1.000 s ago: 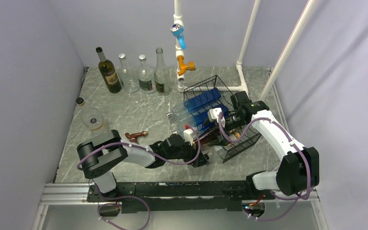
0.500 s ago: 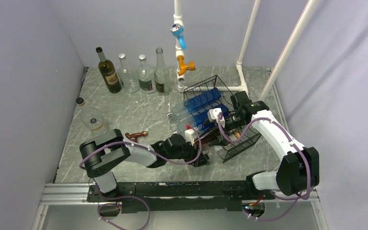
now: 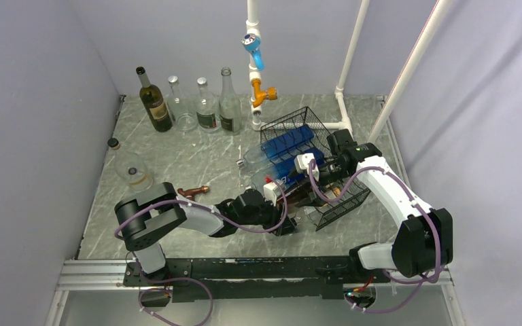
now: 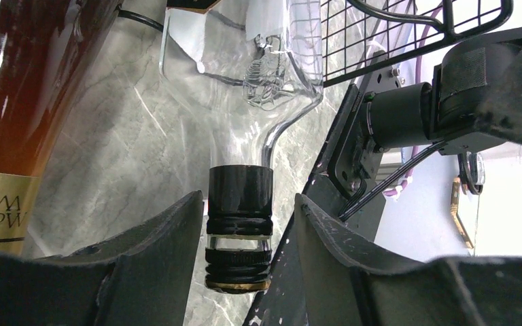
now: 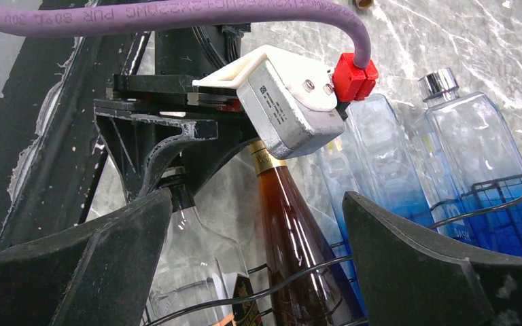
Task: Take the wine bottle off the wine rack
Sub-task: Pick up the wine bottle from the wine rack.
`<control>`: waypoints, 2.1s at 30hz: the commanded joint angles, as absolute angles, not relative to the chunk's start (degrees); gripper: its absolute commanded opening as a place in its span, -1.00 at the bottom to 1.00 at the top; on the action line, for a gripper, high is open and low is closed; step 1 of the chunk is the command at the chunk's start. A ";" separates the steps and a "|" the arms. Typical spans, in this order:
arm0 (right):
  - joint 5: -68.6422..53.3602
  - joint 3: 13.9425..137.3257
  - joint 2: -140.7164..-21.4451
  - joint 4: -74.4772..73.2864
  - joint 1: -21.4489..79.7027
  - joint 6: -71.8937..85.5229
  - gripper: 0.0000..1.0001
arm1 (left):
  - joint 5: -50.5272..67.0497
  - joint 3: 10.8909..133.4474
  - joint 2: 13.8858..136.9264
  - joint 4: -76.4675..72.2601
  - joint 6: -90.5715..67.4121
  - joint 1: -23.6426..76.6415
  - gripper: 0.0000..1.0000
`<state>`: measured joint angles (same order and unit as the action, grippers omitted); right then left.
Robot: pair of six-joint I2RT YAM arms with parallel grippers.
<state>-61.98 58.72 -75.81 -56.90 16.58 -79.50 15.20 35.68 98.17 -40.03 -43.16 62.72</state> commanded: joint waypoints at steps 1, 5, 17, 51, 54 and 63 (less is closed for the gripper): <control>-63.19 58.54 -75.94 -56.07 16.42 -81.56 0.99 | 16.52 37.44 98.51 -43.33 -42.63 63.06 0.13; -63.17 58.53 -75.87 -56.13 16.40 -81.56 0.99 | 16.61 37.44 98.53 -43.48 -42.63 63.02 0.11; -63.02 58.45 -75.98 -55.99 16.43 -81.47 0.99 | 17.94 37.69 98.79 -43.72 -42.29 63.02 -0.35; -63.63 58.53 -76.44 -56.67 16.38 -82.05 0.99 | 17.44 29.44 81.55 -30.14 -33.45 62.93 -1.00; -63.85 58.54 -76.54 -56.77 16.41 -82.09 0.99 | 17.38 28.66 79.95 -27.84 -32.35 62.85 -1.00; -64.40 58.54 -76.76 -56.95 16.42 -82.24 0.99 | 19.33 25.07 74.82 -24.30 -30.45 62.67 -1.00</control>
<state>-61.89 58.43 -76.73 -56.93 16.58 -79.99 16.43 26.15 78.70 -23.57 -32.69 62.65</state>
